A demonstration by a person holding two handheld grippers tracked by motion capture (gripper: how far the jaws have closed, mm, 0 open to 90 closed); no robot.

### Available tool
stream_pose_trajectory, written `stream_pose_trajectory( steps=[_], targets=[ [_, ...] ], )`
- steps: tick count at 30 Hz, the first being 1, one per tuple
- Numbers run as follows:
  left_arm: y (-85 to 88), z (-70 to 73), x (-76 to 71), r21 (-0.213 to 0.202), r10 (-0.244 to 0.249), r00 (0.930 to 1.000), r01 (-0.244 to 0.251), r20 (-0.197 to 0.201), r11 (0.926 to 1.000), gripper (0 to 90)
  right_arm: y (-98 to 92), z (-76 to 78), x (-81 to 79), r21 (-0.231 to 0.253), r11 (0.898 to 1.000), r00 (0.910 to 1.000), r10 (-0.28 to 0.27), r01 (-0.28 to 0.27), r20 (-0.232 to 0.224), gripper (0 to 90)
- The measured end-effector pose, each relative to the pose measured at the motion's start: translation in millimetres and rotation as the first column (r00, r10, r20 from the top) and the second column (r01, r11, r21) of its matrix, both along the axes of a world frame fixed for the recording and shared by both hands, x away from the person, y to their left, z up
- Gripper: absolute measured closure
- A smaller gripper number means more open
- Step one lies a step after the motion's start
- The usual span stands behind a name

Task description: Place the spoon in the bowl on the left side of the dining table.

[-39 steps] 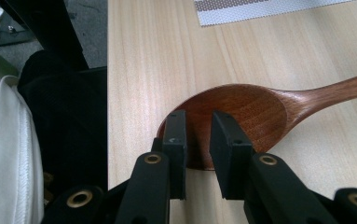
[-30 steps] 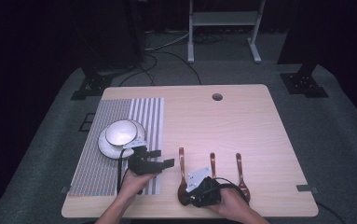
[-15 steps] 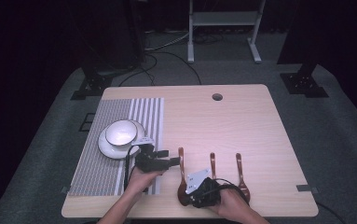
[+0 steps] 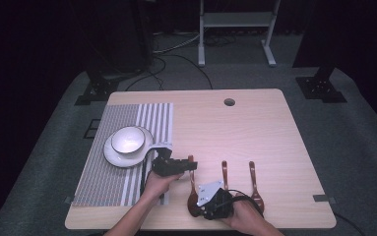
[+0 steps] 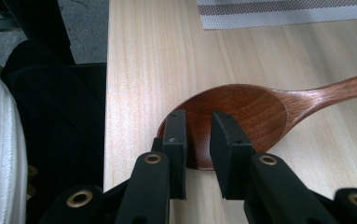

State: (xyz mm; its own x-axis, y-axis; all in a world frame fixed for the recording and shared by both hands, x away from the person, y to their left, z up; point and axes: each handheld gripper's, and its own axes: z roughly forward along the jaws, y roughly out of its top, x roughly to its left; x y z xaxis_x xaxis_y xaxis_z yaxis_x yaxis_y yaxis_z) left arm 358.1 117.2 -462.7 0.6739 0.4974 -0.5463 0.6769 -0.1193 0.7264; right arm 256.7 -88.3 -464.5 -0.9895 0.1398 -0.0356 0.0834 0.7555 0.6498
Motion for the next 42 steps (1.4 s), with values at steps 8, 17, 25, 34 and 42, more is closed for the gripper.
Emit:
stream_pose_trajectory(
  steps=[8,17,25,34,42],
  targets=[
    [1.4,-1.8,0.0,-0.046,0.009,0.9998,-0.01,-0.015,0.9989,77.2,-3.5,-0.3,1.5,0.011,1.0,1.0,0.0,0.0,-0.006,69.7],
    [0.9,5.6,-5.1,-0.16,0.014,0.999,-0.02,-0.043,0.9869,83.2,-13.9,-1.1,6.0,0.059,0.998,0.9924,-0.021,0.028,-0.121,63.3],
    [-2.9,17.7,-10.9,-0.187,0.005,0.9999,-0.008,-0.013,0.9823,84.2,-61.4,7.1,10.3,0.136,0.979,0.975,-0.125,0.151,-0.183,55.6],
    [-1.8,21.3,-10.4,-0.187,0.012,0.9999,-0.012,-0.001,0.9823,84.1,-93.0,10.8,9.0,0.14,0.963,0.9616,-0.204,0.231,-0.183,48.3],
    [-2.3,30.7,-8.3,-0.199,0.013,0.9997,-0.009,0.019,0.9801,84.2,-117.5,15.2,7.0,0.178,0.934,0.9403,-0.272,0.309,-0.205,40.4]
  ],
)
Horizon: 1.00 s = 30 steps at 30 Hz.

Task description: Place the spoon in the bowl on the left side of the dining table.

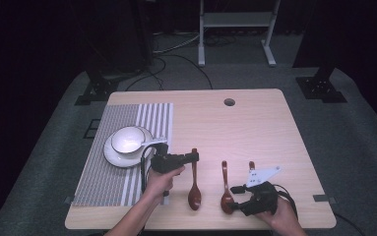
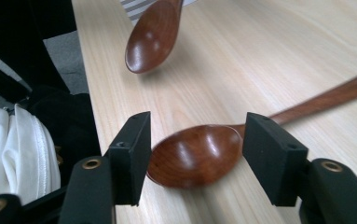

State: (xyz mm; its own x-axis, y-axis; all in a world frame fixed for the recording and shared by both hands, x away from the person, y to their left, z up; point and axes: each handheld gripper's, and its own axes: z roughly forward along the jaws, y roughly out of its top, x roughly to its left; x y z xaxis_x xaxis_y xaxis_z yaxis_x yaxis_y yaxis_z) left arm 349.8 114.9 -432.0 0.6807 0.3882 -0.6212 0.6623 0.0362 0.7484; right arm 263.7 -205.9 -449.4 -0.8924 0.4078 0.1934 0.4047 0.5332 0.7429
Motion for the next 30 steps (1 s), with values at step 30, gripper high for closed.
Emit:
stream_pose_trajectory(
  steps=[30],
  targets=[
    [39.7,52.1,24.4,0.013,0.115,0.9879,-0.117,0.104,0.9931,84.1,-54.3,8.4,-6.1,0.048,0.984,0.985,-0.173,0.172,0.006,28.5]
  ],
)
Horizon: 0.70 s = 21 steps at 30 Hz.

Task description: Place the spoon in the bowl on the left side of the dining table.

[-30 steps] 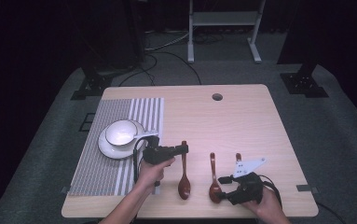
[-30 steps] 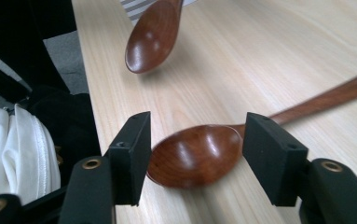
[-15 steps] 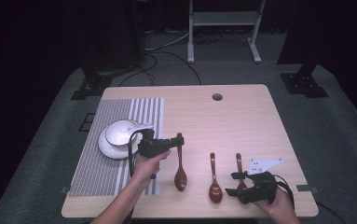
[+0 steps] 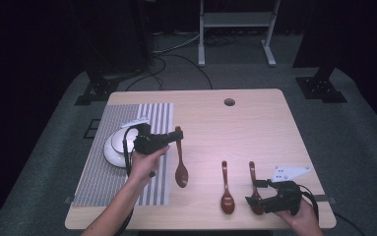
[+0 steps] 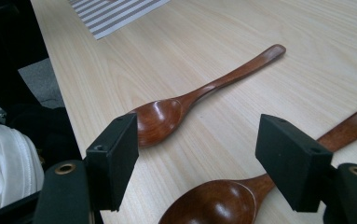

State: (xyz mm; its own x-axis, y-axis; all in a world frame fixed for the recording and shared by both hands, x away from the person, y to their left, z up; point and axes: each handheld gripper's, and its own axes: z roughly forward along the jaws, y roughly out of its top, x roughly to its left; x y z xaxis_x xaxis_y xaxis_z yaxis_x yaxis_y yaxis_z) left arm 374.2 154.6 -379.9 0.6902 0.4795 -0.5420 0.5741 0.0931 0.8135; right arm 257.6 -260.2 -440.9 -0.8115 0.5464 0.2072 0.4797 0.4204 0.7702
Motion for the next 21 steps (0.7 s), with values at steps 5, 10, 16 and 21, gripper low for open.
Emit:
stream_pose_trajectory(
  steps=[5,10,16,21],
  targets=[
    [9.6,6.2,3.5,0.005,0.025,0.9996,-0.025,0.011,0.9997,84.1,-4.0,-0.3,-1.3,0.007,1.0,0.9999,-0.016,0.016,-0.001,28.3],
    [20.5,9.4,7.9,0.005,0.056,0.9984,-0.056,0.009,0.9984,84.1,-10.1,-1.2,-2.8,0.016,0.999,0.9995,-0.031,0.032,-0.007,28.2],
    [31.4,16.1,13.1,0.013,0.091,0.9956,-0.092,0.02,0.9957,84.1,-16.7,-1.8,-3.7,0.032,0.998,0.9987,-0.051,0.051,-0.008,28.1],
    [39.8,22.2,16.9,0.028,0.12,0.9922,-0.121,0.033,0.9923,84.1,-20.6,-2.4,-5.5,0.044,0.997,0.998,-0.062,0.062,-0.009,28.1]
  ],
)
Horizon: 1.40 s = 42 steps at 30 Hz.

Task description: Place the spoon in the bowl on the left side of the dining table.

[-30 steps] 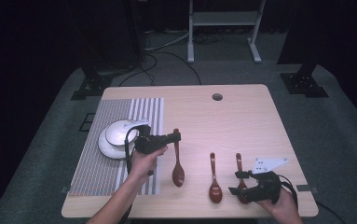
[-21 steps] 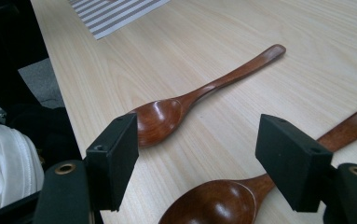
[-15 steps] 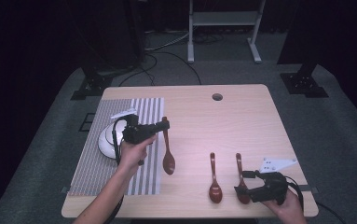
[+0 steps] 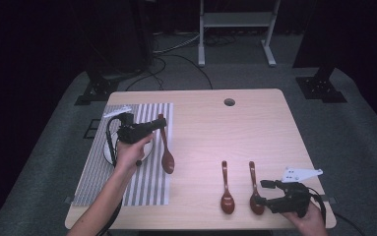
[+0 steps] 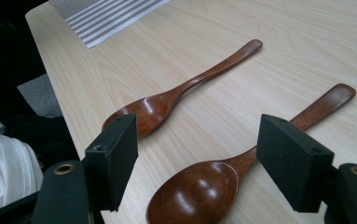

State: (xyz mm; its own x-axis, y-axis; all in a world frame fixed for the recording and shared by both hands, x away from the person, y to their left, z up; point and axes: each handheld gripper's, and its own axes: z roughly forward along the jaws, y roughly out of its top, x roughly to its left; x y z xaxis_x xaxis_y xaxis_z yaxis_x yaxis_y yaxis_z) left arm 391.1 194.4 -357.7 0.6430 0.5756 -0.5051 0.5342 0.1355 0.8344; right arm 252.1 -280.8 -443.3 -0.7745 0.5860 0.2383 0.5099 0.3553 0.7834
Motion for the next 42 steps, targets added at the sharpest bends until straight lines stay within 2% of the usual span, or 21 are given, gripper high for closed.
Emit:
stream_pose_trajectory(
  steps=[4,14,25,42],
  targets=[
    [4.1,3.8,2.9,-0.008,0.019,0.9998,-0.019,0.0,0.9998,84.1,-0.7,-1.6,0.8,0.002,1.0,1.0,-0.003,0.003,-0.008,28.1],
    [13.3,11.7,9.1,0.011,0.055,0.9985,-0.055,0.007,0.9984,84.1,-3.3,-0.2,0.3,0.005,1.0,1.0,-0.006,0.006,-0.004,28.2],
    [29.3,17.1,14.9,0.007,0.115,0.9934,-0.115,0.006,0.9934,84.0,-4.4,-0.8,0.8,0.005,1.0,0.9999,-0.01,0.01,-0.007,28.2],
    [48.1,27.3,20.2,0.017,0.178,0.9838,-0.178,0.021,0.9838,84.0,-3.2,-0.5,1.8,-0.002,1.0,0.9999,-0.005,0.004,-0.012,28.2]
  ],
)
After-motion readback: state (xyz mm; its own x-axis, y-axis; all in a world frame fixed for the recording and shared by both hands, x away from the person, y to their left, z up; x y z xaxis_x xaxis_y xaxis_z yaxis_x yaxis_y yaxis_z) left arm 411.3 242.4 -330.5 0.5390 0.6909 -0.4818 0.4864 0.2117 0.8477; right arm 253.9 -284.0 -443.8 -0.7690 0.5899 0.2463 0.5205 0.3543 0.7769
